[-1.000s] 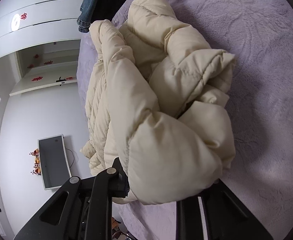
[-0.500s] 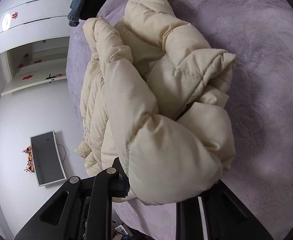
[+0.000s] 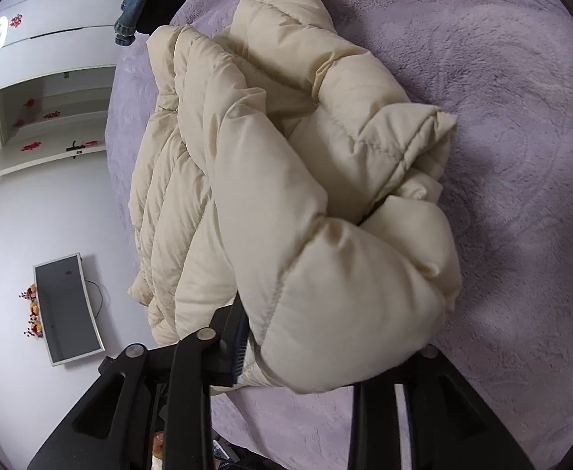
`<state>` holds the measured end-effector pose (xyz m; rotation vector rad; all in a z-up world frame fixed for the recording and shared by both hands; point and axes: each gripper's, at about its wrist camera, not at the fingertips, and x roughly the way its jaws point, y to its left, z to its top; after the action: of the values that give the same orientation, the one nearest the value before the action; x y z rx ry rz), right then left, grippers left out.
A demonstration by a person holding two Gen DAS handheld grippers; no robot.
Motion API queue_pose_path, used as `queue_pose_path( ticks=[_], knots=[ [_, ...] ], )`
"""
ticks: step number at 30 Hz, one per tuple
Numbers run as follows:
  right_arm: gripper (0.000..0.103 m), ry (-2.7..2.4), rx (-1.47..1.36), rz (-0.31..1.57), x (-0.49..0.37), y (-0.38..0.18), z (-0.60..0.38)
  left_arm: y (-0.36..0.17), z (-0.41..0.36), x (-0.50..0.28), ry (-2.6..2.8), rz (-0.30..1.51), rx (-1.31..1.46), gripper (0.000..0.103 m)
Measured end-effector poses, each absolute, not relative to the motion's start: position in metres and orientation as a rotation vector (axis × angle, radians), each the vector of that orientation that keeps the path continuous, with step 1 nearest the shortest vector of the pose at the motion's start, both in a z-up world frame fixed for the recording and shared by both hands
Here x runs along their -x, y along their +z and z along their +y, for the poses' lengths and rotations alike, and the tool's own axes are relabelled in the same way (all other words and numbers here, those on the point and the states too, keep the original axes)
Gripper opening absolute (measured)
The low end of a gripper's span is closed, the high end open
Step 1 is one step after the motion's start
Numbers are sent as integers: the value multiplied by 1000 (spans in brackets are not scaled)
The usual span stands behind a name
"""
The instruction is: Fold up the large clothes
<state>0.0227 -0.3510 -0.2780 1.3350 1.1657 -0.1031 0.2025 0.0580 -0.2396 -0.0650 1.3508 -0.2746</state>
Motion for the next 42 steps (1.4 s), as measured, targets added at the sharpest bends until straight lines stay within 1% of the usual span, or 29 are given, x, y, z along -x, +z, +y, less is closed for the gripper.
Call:
queue_pose_path(
  ticks=[2, 10, 16, 17, 18, 19, 20, 21, 31, 37, 40, 42],
  knots=[
    [65, -115, -1286, 1196, -21, -270, -353, -235, 67, -201, -267, 1344, 71, 65],
    [67, -178, -1039, 1294, -15, -220, -357, -228, 101, -198, -297, 1350, 202, 65],
    [66, -160, -875, 1262, -21, -179, -348, -237, 136, -204, -324, 1374, 409, 65],
    [59, -145, -850, 1251, -27, -174, -344, -238, 142, -205, -330, 1378, 438, 65],
    [41, -130, -821, 1244, -34, -169, -339, -240, 146, -206, -336, 1381, 464, 65],
    [33, -115, -788, 1241, -34, -168, -330, -241, 149, -208, -346, 1381, 488, 65],
    [21, -92, -760, 1237, -42, -166, -324, -242, 152, -209, -362, 1379, 511, 65],
    [17, -62, -736, 1231, -50, -164, -317, -244, 154, -211, -382, 1377, 535, 65],
    [17, 134, -455, 1192, -128, -166, -231, -265, 152, -236, -562, 1373, 674, 65],
    [17, 146, -378, 1234, -162, -206, -212, -286, 149, -246, -570, 1394, 654, 65],
    [16, 146, -409, 1266, -169, -233, -217, -297, 144, -250, -579, 1394, 665, 65],
    [13, 143, -446, 1278, -171, -248, -222, -303, 139, -252, -592, 1398, 663, 65]
  ],
)
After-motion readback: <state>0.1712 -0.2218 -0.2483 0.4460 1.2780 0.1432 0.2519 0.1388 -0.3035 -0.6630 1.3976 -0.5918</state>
